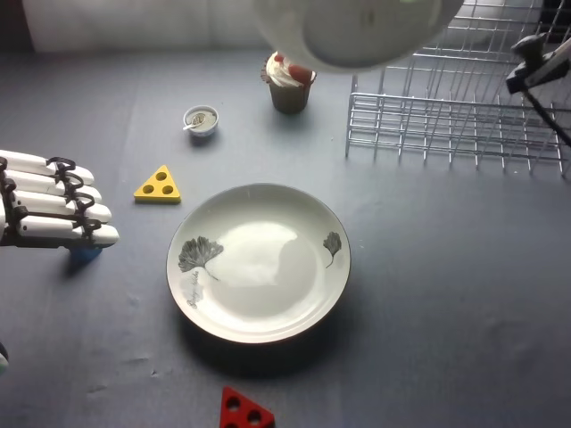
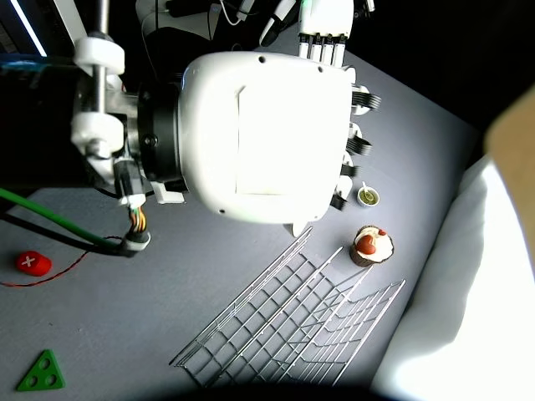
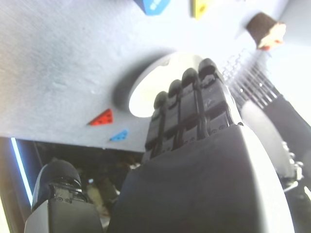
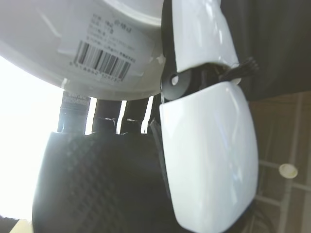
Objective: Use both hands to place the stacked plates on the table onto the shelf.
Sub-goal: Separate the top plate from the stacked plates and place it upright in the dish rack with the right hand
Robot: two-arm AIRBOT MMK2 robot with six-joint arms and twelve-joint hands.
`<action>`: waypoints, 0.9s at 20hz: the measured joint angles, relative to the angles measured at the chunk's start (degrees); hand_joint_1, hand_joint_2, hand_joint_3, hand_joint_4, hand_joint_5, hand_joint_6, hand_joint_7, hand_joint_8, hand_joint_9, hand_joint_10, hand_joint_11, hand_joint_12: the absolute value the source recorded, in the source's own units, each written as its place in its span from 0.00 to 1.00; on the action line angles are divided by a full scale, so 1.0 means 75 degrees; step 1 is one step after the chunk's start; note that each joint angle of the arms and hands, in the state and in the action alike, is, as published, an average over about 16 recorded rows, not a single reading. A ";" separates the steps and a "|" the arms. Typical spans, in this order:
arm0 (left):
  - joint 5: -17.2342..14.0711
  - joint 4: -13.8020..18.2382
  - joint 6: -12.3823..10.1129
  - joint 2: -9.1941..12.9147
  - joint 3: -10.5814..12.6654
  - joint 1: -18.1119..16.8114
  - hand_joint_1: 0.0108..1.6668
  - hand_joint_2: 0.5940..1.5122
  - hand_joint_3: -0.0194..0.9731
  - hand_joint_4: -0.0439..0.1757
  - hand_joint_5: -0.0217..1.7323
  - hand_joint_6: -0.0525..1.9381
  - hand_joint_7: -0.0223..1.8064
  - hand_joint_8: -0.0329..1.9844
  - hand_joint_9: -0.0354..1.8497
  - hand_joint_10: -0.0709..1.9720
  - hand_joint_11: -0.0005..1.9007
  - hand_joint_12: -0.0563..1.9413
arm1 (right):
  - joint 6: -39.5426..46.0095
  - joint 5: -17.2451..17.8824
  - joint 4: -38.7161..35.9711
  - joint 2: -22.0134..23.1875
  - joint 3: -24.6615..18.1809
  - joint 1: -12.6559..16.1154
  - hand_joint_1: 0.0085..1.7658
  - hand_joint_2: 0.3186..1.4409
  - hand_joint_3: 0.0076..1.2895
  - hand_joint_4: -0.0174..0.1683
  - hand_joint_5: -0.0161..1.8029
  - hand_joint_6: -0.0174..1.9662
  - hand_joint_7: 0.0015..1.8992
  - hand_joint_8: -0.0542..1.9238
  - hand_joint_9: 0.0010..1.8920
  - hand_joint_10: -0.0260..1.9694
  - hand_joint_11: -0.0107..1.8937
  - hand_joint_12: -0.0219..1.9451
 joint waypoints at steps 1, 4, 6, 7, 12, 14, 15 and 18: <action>-0.0001 0.0007 0.0000 0.0000 0.0000 0.0001 0.06 0.38 0.03 0.20 0.05 0.03 0.06 0.02 0.06 0.04 0.04 0.03 | -0.0010 -0.0059 0.0071 0.0010 0.0051 0.0031 0.85 0.54 0.00 0.05 0.53 0.48 0.60 0.23 0.61 0.33 0.51 0.71; -0.0005 0.0009 0.0000 0.0000 0.0000 0.0005 0.07 0.38 0.03 0.20 0.05 0.03 0.06 0.02 0.06 0.04 0.04 0.03 | -0.0038 -0.0177 0.0242 0.0050 0.0223 0.0089 0.85 0.55 0.00 0.05 0.53 0.47 0.61 0.22 0.61 0.31 0.51 0.70; -0.0003 -0.0005 0.0000 0.0001 0.0000 0.0008 0.07 0.38 0.03 0.20 0.05 0.03 0.06 0.02 0.06 0.04 0.04 0.03 | -0.0054 -0.0226 0.0314 0.0085 0.0357 0.0090 0.85 0.55 0.00 0.05 0.53 0.47 0.61 0.22 0.61 0.31 0.51 0.70; 0.0000 -0.0022 0.0000 0.0002 0.0000 0.0009 0.07 0.38 0.03 0.20 0.05 0.03 0.06 0.02 0.06 0.04 0.04 0.03 | -0.0062 -0.0254 0.0344 0.0103 0.0427 0.0082 0.85 0.55 0.00 0.05 0.53 0.47 0.61 0.22 0.61 0.31 0.51 0.70; 0.0045 -0.0131 0.0000 0.0022 -0.0030 0.0011 0.07 0.38 0.03 0.20 0.05 0.03 0.06 0.02 0.06 0.04 0.04 0.03 | -0.0094 -0.0369 0.0473 0.0189 0.0787 -0.0025 0.85 0.56 0.00 0.05 0.52 0.48 0.59 0.26 0.60 0.33 0.50 0.72; 0.0071 -0.0130 0.0000 0.0037 -0.0063 0.0011 0.07 0.38 0.03 0.20 0.05 0.03 0.06 0.02 0.06 0.04 0.04 0.03 | -0.0096 -0.0397 0.0507 0.0215 0.0931 -0.0089 0.85 0.57 0.00 0.05 0.51 0.49 0.57 0.28 0.59 0.34 0.49 0.73; 0.0085 -0.0113 -0.0001 0.0046 -0.0083 0.0011 0.07 0.38 0.03 0.20 0.05 0.03 0.06 0.02 0.06 0.04 0.04 0.03 | -0.0092 -0.0411 0.0516 0.0227 0.1004 -0.0121 0.85 0.58 0.00 0.05 0.51 0.50 0.57 0.29 0.58 0.35 0.48 0.74; 0.0138 -0.0078 -0.0002 0.0080 -0.0151 0.0010 0.08 0.38 0.03 0.20 0.05 0.03 0.06 0.02 0.07 0.04 0.04 0.03 | -0.0072 -0.0451 0.0534 0.0259 0.1210 -0.0224 0.85 0.59 0.00 0.05 0.49 0.51 0.55 0.31 0.57 0.37 0.48 0.75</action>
